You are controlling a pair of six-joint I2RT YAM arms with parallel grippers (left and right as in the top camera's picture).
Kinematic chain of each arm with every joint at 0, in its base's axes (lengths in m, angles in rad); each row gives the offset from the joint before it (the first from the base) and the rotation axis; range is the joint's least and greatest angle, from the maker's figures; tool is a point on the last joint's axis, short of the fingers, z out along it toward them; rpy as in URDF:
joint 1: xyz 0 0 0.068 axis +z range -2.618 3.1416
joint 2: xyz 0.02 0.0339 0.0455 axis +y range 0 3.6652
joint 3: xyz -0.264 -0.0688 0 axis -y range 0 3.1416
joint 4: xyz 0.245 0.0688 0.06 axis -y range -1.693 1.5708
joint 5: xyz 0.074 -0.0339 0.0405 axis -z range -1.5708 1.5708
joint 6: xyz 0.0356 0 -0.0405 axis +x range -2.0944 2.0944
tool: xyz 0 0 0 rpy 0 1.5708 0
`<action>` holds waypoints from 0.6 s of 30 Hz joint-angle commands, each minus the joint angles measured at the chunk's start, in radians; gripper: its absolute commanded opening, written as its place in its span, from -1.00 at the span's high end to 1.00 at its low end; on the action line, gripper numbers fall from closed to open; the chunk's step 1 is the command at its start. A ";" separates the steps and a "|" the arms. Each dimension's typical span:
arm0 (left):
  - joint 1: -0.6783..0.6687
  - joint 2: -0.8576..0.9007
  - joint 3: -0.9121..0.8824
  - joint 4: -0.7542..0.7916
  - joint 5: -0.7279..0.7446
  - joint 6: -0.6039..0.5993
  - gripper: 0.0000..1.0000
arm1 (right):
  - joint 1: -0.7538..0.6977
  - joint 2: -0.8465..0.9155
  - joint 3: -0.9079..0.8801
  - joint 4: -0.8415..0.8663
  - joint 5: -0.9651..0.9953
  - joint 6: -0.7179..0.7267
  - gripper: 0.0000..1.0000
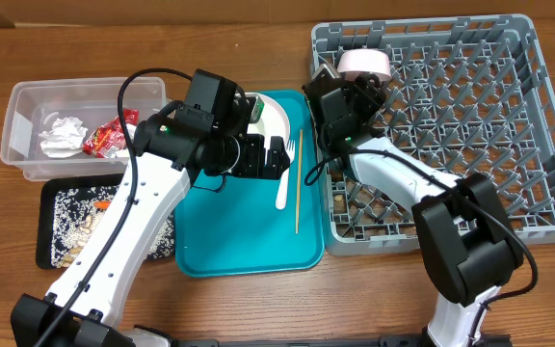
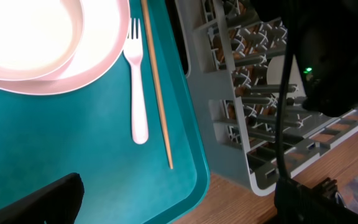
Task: Sort waste into correct bins and load items into the dishwasher
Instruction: 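Lower the pink bowl into the rack's back-left slots with the right gripper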
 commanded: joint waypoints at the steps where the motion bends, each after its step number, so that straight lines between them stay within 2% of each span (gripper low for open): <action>1: 0.000 -0.026 0.026 0.003 -0.004 0.011 -1.00 | -0.005 -0.089 0.001 -0.051 -0.072 0.139 -0.33; 4: 0.000 -0.025 0.026 0.003 -0.004 0.011 -1.00 | -0.005 -0.137 0.001 -0.095 -0.142 0.174 -0.34; 6: 0.000 -0.025 0.026 0.003 -0.004 0.011 -1.00 | -0.007 -0.169 0.001 -0.098 -0.151 0.222 -0.47; 9: 0.000 -0.026 0.026 0.003 -0.004 0.011 -1.00 | -0.016 -0.233 0.002 -0.100 -0.176 0.349 -0.48; 12: 0.000 -0.026 0.026 0.003 -0.004 0.011 -1.00 | -0.038 -0.293 0.003 -0.123 -0.289 0.426 0.22; 13: 0.000 -0.026 0.026 0.003 -0.004 0.011 -1.00 | -0.047 -0.311 0.003 -0.129 -0.320 0.449 0.52; 14: 0.000 -0.025 0.026 0.003 -0.003 0.011 -1.00 | -0.059 -0.332 0.003 -0.133 -0.352 0.480 0.71; 16: 0.000 -0.025 0.026 0.003 -0.004 0.011 -1.00 | -0.093 -0.363 0.005 -0.140 -0.437 0.544 0.92; 18: 0.000 -0.025 0.026 0.003 -0.004 0.011 -1.00 | -0.173 -0.377 0.035 -0.199 -0.701 0.575 0.93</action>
